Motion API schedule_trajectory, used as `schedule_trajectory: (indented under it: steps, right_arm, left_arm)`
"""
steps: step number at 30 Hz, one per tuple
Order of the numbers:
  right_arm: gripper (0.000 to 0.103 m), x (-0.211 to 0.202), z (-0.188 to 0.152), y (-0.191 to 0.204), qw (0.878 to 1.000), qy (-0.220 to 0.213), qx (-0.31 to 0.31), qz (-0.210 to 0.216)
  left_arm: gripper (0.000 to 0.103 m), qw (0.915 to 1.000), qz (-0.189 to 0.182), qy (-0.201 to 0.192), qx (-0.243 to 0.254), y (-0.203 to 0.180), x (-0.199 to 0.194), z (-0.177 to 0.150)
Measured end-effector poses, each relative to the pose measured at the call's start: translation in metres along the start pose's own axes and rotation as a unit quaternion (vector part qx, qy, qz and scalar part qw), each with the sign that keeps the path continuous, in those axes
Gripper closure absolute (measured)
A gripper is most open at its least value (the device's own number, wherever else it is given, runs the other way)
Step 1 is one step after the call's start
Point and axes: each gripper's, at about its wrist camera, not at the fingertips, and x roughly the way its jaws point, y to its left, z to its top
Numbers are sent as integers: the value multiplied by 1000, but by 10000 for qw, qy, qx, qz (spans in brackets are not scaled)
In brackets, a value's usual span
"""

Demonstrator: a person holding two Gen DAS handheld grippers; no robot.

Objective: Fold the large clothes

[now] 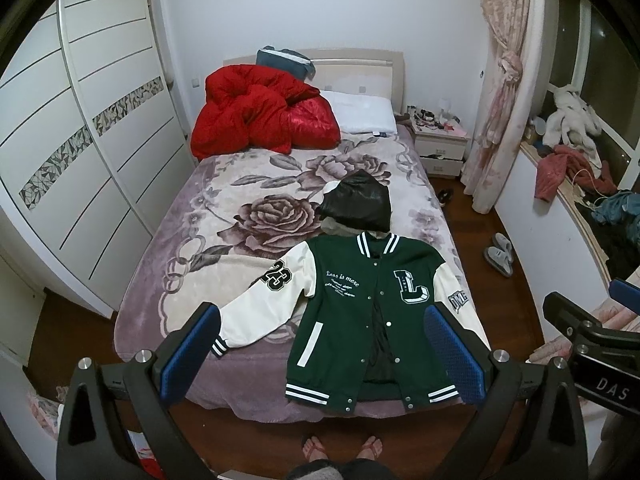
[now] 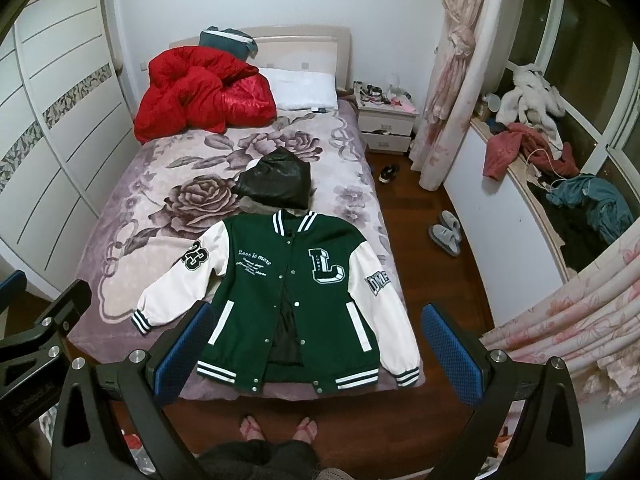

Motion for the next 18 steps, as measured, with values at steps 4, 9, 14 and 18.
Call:
schedule_trajectory:
  steps: [4,9,14,18]
  right_arm:
    - [0,-1,0,0,10000,-12,2,-7]
    - [0,-4,0,-1,10000,-15,-3,-2]
    - [0,-2,-1,-1,10000,-22,0,0]
    - [0,-4,-1,-1,10000,-23,10,7]
  left_arm:
    - [0,10000,6,-2,-1,-1,-1,1]
    - [0,10000,19,-44,1,-4,-4,3]
    - [0,10000,24,-75,1,-5,-6,1]
    - [0,10000,18,-80,-9,-5,-7,1]
